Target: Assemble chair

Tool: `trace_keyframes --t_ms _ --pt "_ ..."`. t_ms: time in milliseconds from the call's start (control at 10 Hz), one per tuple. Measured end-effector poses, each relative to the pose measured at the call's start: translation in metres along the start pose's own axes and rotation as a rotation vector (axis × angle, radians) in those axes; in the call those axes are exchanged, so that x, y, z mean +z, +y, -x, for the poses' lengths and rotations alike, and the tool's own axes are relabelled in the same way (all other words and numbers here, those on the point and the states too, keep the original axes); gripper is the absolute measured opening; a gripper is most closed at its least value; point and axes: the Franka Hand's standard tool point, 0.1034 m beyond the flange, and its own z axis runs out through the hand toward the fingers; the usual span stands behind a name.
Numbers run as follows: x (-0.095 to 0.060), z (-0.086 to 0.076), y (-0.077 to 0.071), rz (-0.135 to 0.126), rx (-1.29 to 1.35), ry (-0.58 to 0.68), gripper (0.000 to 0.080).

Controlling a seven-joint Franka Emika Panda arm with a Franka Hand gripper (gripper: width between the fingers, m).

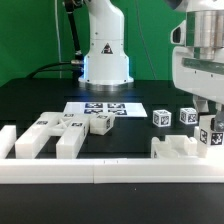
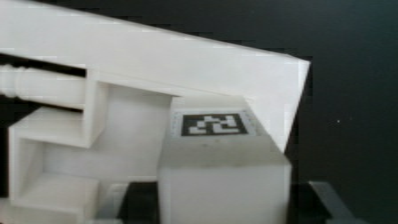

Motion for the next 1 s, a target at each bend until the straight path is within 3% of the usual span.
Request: trace_keyframes --t_ms 400,500,600,700,1000 --pt "0.0000 0.0000 -0.0001 -0.001 0.016 -0.001 0.0291" --pt "0.0000 0.0006 -0.0002 -0.001 0.012 -0.002 0.0470" --pt "-0.0009 0.0008 -0.0008 -0.001 -0.069 -0.001 0.0470" --pt "-0.0010 0.0012 -0.0009 -0.001 -0.212 0.000 0.0607" --pt "-0.0010 0.0025 -0.0014 -0.004 -0.568 0.001 0.0647"
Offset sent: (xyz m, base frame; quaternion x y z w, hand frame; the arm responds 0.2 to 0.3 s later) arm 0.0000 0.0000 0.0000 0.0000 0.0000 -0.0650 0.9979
